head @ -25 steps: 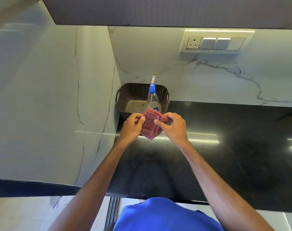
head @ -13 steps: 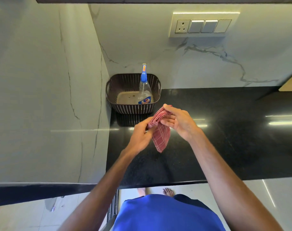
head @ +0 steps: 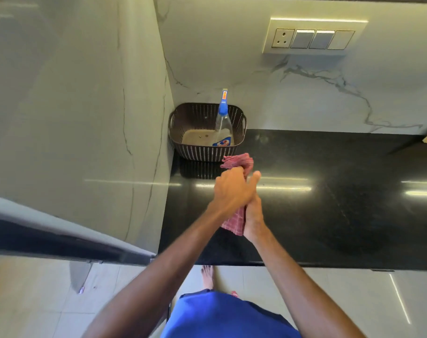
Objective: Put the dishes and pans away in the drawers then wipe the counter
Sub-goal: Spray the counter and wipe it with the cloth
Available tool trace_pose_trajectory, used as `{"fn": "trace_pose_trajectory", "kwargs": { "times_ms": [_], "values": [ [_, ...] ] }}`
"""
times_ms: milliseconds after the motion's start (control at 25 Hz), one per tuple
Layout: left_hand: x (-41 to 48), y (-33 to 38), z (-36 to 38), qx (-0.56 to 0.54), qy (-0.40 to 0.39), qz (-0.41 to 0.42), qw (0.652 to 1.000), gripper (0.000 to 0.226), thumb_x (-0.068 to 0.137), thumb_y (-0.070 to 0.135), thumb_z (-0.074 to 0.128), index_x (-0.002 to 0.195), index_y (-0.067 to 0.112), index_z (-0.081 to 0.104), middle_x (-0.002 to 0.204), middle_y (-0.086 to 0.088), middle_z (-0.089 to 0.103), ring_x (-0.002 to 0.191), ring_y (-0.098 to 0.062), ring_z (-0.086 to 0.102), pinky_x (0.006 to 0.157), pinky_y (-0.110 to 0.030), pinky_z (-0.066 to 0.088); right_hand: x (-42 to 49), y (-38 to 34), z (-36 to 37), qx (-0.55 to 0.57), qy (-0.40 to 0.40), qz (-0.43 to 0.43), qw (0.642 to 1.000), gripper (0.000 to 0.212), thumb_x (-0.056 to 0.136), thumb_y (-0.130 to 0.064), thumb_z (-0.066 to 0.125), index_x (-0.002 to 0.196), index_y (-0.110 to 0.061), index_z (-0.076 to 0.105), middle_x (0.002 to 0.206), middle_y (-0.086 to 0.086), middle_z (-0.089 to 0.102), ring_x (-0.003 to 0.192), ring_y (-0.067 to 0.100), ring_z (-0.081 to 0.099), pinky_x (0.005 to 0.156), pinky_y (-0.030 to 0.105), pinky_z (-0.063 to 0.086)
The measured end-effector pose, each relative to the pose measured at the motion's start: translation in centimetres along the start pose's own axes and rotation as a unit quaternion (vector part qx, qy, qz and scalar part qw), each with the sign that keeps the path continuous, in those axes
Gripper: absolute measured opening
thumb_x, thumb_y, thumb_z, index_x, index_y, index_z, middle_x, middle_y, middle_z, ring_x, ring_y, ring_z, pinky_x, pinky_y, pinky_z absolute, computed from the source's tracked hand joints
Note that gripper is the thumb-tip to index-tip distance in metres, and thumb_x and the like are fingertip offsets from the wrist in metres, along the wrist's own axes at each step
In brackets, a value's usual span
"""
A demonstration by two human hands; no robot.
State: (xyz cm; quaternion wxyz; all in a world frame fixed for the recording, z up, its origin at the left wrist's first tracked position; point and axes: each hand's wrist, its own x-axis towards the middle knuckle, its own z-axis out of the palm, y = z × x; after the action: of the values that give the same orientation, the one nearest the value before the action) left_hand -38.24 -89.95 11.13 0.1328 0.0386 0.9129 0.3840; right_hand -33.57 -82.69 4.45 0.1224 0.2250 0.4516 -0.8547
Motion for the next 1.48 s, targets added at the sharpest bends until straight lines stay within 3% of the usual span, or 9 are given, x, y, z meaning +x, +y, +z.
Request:
{"fn": "trace_pose_trajectory", "kwargs": {
  "times_ms": [200,360,480,600,760,960,1160,1320,1480],
  "values": [
    [0.1,-1.2,1.8,0.088,-0.056,-0.085,0.991,0.057,0.1,0.061,0.04,0.108,0.012,0.067,0.116,-0.011,0.063,0.102,-0.027,0.06,0.088,-0.042,0.05,0.2,1.4,-1.1,0.055,0.003,0.045,0.997,0.051,0.105,-0.052,0.045,0.117,-0.01,0.07,0.108,0.017,0.072,0.091,0.028,0.072,0.086,0.045,0.057],
    [0.8,-8.3,2.3,0.029,0.088,-0.107,0.99,0.033,0.102,0.043,0.046,0.107,0.019,0.067,0.113,-0.002,0.065,0.094,-0.017,0.066,0.089,-0.04,0.054,4.4,1.7,-2.1,-0.194,0.009,-0.012,0.981,0.021,0.106,-0.024,0.055,0.118,-0.012,0.066,0.109,0.019,0.072,0.097,0.031,0.071,0.091,0.048,0.055],
    [1.3,-16.6,3.4,0.123,0.079,-0.158,0.977,0.031,0.099,0.026,0.054,0.125,0.01,0.061,0.137,-0.012,0.051,0.124,-0.03,0.053,0.101,-0.045,0.046,8.9,2.7,-2.8,-0.532,-0.025,-0.139,0.835,0.028,0.106,-0.022,0.051,0.128,-0.005,0.059,0.125,0.022,0.063,0.116,0.034,0.062,0.1,0.046,0.047],
    [0.9,-22.6,5.3,0.202,0.081,-0.151,0.964,0.038,0.092,0.013,0.061,0.129,0.009,0.054,0.139,-0.013,0.043,0.126,-0.032,0.046,0.103,-0.042,0.045,11.6,5.4,-4.6,-0.697,-0.21,-0.106,0.677,0.081,0.104,-0.051,0.049,0.164,-0.01,0.014,0.172,0.007,0.011,0.158,0.024,0.011,0.128,0.042,0.016],
    [0.4,-26.8,6.5,0.254,0.16,-0.061,0.952,0.034,0.094,0.018,0.06,0.127,0.016,0.053,0.136,-0.009,0.046,0.122,-0.026,0.047,0.097,-0.036,0.049,12.8,7.4,-5.5,-0.724,-0.202,-0.221,0.622,0.062,0.106,-0.037,0.053,0.161,-0.018,0.032,0.172,-0.004,0.015,0.158,0.01,0.009,0.128,0.044,0.022],
    [0.9,-29.5,7.9,0.201,0.24,0.012,0.95,0.035,0.091,0.008,0.06,0.126,0.009,0.057,0.134,-0.011,0.052,0.123,-0.026,0.048,0.106,-0.037,0.045,16.3,10.0,-5.4,-0.771,-0.239,-0.329,0.49,0.059,0.112,-0.039,0.036,0.164,-0.02,0.018,0.173,-0.003,0.007,0.159,0.012,-0.001,0.13,0.041,0.009],
    [0.8,-29.6,7.9,0.162,0.266,0.018,0.95,0.035,0.09,0.0,0.057,0.125,0.008,0.057,0.13,-0.01,0.056,0.12,-0.026,0.051,0.107,-0.036,0.044,15.8,12.2,-6.2,-0.707,-0.195,-0.428,0.528,0.04,0.109,-0.024,0.051,0.147,-0.012,0.055,0.159,0.006,0.045,0.15,0.02,0.038,0.122,0.042,0.035],
    [0.3,-27.8,6.6,0.076,0.28,-0.003,0.957,0.029,0.096,0.007,0.044,0.118,0.01,0.062,0.12,-0.008,0.064,0.111,-0.025,0.057,0.099,-0.038,0.047,18.1,11.3,-4.3,-0.791,-0.241,-0.341,0.447,0.053,0.113,-0.039,0.026,0.164,-0.029,0.017,0.173,-0.003,0.009,0.16,0.017,-0.001,0.13,0.043,0.005],
    [0.8,-25.8,3.4,-0.156,0.23,-0.178,0.944,0.037,0.104,0.023,0.035,0.128,0.017,0.062,0.127,-0.007,0.067,0.115,-0.026,0.061,0.104,-0.036,0.046,14.0,16.0,-1.3,-0.808,-0.243,-0.347,0.409,0.057,0.109,-0.044,0.03,0.163,-0.028,0.021,0.173,0.006,0.009,0.16,0.03,0.0,0.126,0.055,0.014]
  ]
}}
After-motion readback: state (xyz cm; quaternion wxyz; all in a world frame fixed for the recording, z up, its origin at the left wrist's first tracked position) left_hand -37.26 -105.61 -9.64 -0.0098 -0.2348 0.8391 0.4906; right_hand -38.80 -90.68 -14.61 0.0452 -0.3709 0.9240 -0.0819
